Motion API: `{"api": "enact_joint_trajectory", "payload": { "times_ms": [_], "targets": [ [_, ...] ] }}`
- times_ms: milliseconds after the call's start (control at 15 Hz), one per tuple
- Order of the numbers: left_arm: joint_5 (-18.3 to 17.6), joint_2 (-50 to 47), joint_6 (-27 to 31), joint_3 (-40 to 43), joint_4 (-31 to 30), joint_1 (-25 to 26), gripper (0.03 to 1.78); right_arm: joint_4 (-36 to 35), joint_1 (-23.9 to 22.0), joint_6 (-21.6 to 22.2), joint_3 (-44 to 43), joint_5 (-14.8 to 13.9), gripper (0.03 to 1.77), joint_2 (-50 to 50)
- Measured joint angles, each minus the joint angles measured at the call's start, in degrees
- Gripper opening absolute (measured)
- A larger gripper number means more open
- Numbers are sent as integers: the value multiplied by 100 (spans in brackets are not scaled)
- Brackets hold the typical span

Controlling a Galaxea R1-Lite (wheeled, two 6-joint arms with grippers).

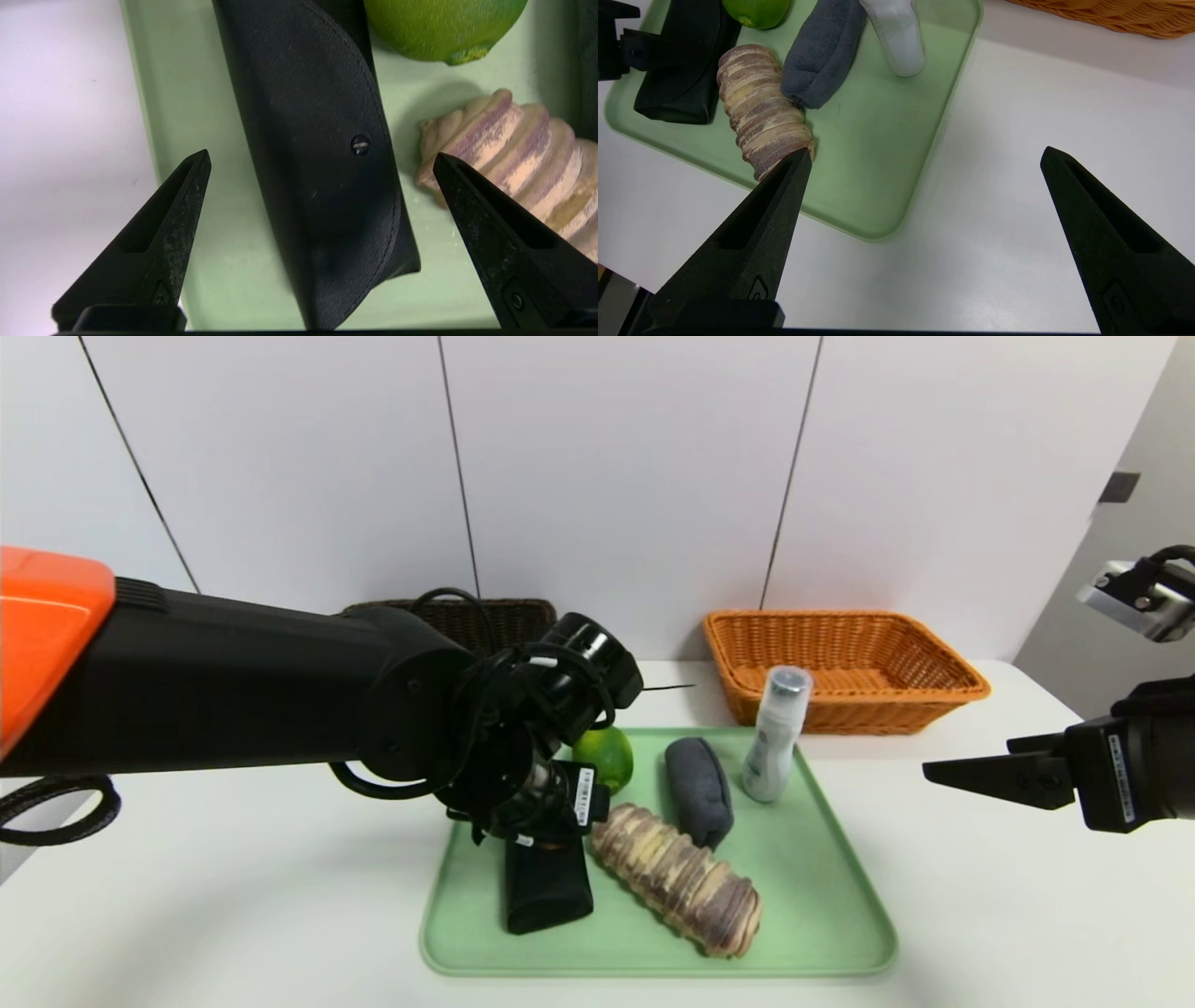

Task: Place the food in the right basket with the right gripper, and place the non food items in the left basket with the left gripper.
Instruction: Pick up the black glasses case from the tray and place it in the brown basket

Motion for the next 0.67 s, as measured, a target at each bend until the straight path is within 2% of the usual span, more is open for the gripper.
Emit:
{"api": "enact_joint_trajectory", "payload": {
  "times_ms": [667],
  "targets": [
    [113,532,-37,-457,22,221,169,-6,-13,0,249,-2,170,-168]
  ]
}}
